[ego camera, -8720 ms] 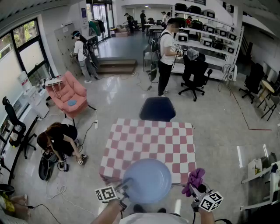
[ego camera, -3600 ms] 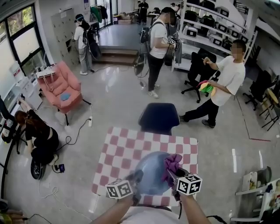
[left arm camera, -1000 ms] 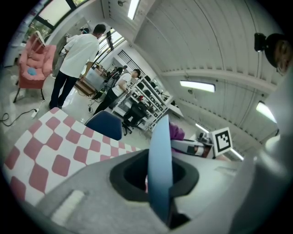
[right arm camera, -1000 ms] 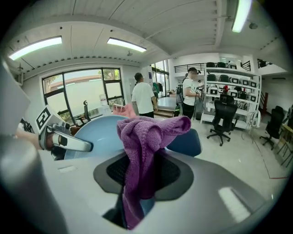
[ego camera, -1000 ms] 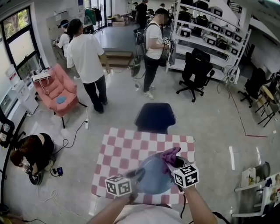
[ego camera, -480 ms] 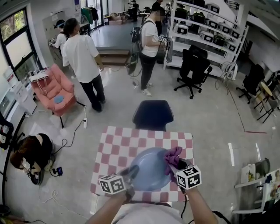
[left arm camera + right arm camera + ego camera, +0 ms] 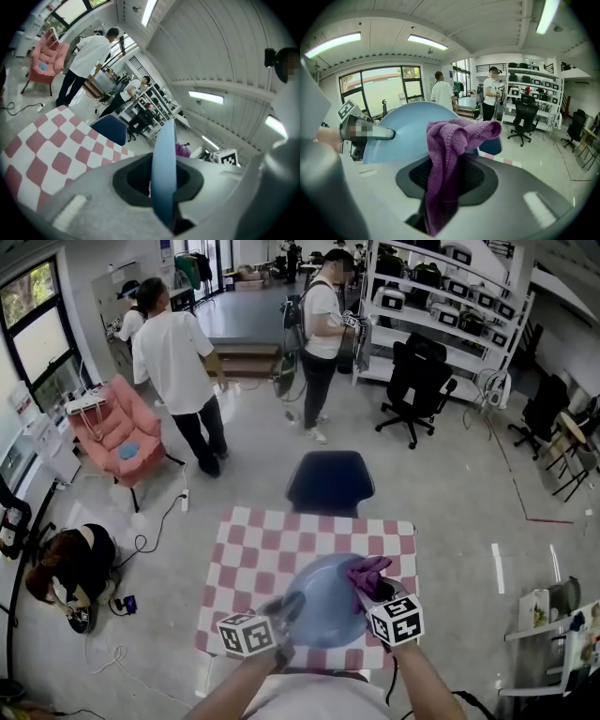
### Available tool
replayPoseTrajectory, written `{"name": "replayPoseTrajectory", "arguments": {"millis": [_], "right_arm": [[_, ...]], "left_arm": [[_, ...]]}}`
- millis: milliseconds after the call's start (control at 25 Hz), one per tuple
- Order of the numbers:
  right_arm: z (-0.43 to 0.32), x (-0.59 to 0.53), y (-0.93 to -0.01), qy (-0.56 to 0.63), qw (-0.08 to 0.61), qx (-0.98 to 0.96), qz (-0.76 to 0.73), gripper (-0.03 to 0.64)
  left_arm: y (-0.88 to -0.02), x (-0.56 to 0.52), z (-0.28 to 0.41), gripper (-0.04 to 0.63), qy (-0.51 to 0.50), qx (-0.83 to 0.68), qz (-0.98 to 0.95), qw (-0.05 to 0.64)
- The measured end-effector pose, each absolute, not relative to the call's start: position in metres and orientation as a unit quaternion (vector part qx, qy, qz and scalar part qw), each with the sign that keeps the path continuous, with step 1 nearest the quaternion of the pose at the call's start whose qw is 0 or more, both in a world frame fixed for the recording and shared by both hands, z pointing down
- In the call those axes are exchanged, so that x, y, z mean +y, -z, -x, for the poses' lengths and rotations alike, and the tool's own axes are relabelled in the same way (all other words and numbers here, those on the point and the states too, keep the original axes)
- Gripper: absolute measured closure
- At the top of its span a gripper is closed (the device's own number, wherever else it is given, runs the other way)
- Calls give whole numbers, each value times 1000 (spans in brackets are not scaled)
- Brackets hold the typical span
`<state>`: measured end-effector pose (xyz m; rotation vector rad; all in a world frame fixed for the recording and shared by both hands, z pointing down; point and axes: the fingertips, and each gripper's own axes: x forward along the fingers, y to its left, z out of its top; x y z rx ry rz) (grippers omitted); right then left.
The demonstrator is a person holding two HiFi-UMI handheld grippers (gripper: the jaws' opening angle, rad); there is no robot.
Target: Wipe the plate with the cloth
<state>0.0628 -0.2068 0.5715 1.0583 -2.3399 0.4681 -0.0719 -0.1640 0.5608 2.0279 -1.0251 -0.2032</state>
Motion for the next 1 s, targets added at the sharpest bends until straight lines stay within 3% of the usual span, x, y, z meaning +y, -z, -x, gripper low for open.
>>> {"name": "replayPoseTrajectory", "arguments": {"millis": [600, 1000], "right_arm": [[40, -168, -548, -123, 249, -913, -299, 493], [49, -162, -552, -123, 239, -915, -300, 494]], "left_arm": [[-558, -167, 71, 560, 86, -413, -805, 417], [-563, -161, 76, 560, 81, -415, -801, 423]]}}
